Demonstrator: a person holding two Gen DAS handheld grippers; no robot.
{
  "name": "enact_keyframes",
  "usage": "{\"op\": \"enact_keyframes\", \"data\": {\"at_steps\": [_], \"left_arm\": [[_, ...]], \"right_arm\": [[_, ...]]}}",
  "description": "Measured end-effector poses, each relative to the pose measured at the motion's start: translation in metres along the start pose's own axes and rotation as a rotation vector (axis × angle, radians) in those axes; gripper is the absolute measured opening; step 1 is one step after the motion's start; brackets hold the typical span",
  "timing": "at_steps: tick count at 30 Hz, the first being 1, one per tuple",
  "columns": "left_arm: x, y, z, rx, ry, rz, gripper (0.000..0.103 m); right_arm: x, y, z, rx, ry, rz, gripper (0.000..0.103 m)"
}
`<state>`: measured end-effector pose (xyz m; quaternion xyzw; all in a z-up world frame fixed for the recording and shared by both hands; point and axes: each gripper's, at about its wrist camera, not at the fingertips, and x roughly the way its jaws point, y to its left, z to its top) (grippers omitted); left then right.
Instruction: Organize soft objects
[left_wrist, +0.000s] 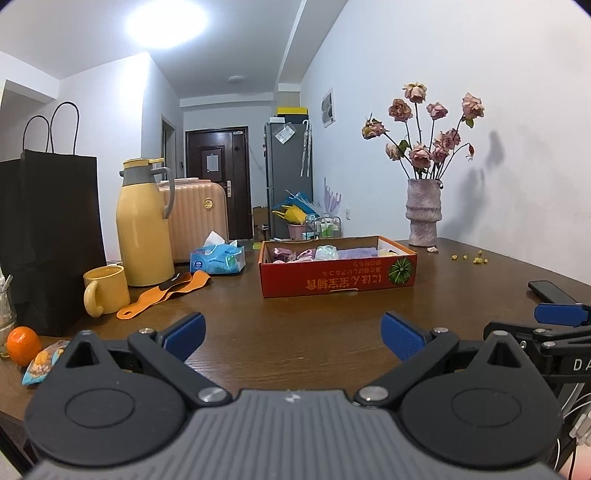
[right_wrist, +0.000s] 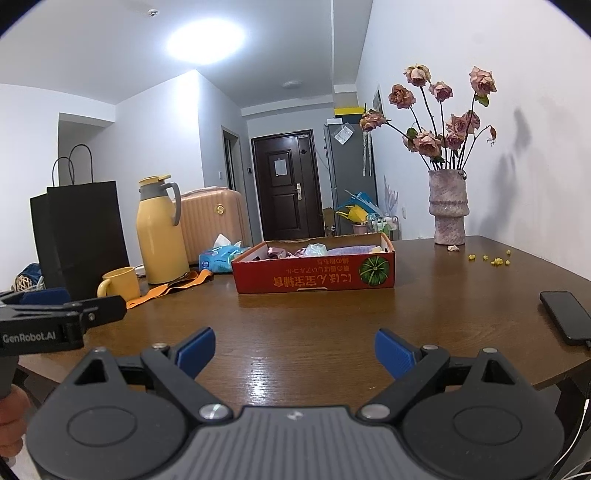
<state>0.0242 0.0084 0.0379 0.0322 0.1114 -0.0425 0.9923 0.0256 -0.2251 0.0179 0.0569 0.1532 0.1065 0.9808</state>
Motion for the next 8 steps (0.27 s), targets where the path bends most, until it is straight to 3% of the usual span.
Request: {"op": "enact_keyframes", "data": {"at_steps": [8], "left_arm": [[0.0005,0.0017,-0.0004,-0.007,-0.003,0.006,0.103]], "right_arm": [[-0.0016,-0.0001,0.0,-0.002,-0.002,-0.001,0.093]]}}
